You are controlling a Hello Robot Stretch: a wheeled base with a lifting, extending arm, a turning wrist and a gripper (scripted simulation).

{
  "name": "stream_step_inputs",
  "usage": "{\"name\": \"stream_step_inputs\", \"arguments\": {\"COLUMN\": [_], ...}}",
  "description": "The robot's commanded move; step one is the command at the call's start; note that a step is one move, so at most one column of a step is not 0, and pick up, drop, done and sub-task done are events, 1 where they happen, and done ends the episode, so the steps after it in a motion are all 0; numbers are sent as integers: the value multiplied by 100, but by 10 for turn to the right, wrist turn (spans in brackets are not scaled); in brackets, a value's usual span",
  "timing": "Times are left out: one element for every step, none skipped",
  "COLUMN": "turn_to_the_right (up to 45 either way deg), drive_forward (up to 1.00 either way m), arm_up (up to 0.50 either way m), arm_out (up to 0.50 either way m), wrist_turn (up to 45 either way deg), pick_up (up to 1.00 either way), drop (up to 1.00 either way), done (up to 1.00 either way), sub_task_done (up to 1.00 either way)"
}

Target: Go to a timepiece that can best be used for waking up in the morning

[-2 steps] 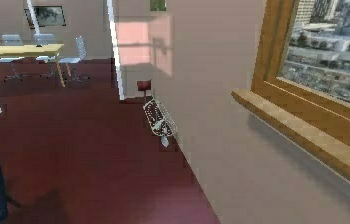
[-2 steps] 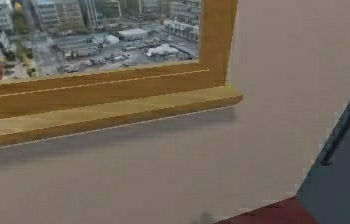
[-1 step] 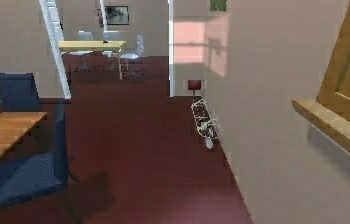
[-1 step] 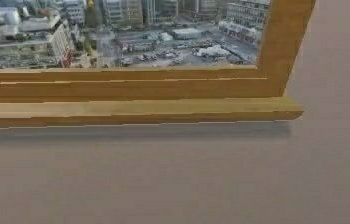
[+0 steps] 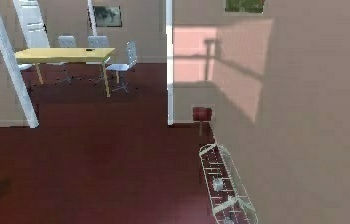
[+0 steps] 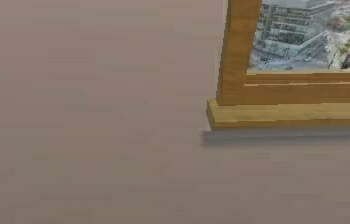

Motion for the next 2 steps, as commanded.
{"name": "stream_step_inputs", "arguments": {"turn_to_the_right": [-60,0], "drive_forward": [0,50], "arm_up": [0,0], "arm_out": [0,0], "wrist_turn": [0,0], "pick_up": [0,0], "drop": [0,0], "done": [0,0], "sub_task_done": [0,0]}}
